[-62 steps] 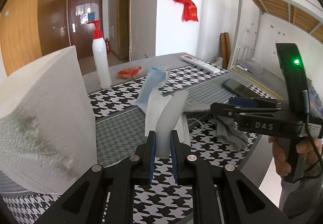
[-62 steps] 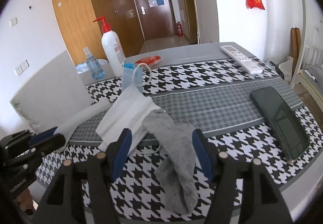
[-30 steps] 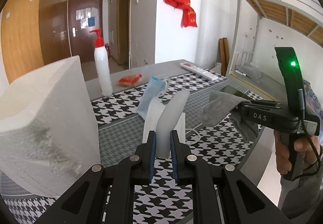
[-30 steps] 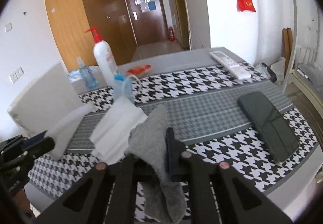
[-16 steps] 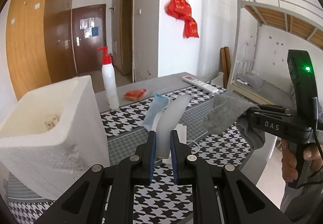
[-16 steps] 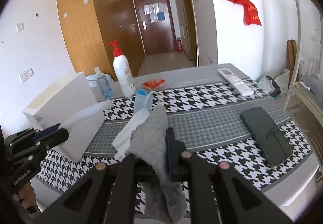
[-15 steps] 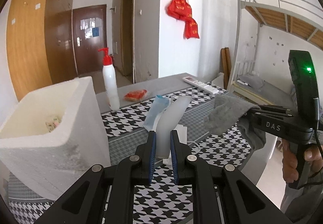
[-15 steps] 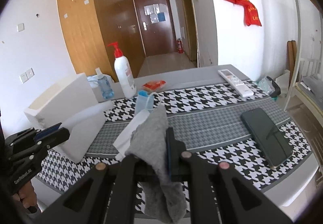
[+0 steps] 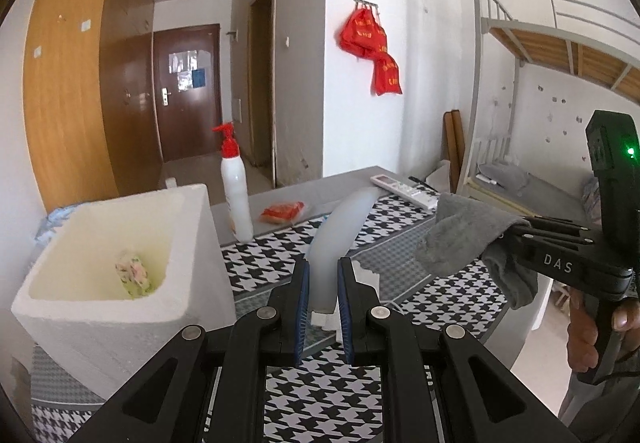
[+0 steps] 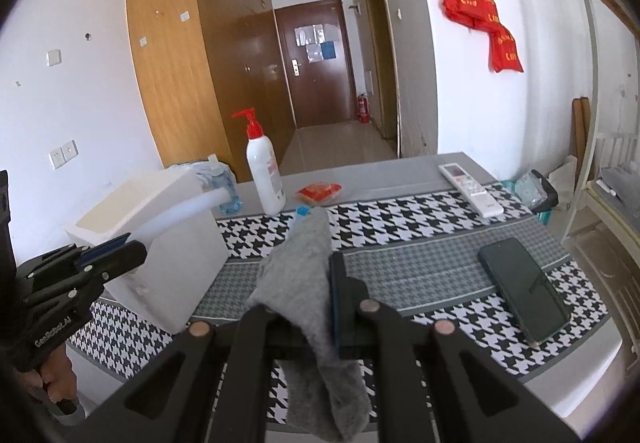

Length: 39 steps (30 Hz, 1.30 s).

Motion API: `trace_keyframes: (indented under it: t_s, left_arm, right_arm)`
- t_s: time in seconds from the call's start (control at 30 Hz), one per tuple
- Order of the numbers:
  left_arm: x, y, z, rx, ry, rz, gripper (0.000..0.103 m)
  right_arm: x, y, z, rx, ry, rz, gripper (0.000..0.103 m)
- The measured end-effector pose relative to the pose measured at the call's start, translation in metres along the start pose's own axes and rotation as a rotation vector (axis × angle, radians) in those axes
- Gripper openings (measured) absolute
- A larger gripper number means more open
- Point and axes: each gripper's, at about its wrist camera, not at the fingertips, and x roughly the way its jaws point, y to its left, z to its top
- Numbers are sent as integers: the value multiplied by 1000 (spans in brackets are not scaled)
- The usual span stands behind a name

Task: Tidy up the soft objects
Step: 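Lift the tissues with the left tool while the right tool lifts the grey sock, then carry the tissues and grey sock over the white foam box with both tools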

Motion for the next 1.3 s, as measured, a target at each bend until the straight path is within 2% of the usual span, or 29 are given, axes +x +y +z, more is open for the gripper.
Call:
trace_keyframes:
  t_s: [0.5, 1.3]
  left_arm:
    - [-18, 11, 15, 0, -61, 44, 15]
    - [-36, 42, 21, -46, -111, 151, 15]
  right_arm:
    - [-11, 20, 17, -40, -52, 37, 10]
    - [7, 60, 38, -107, -68, 132, 11]
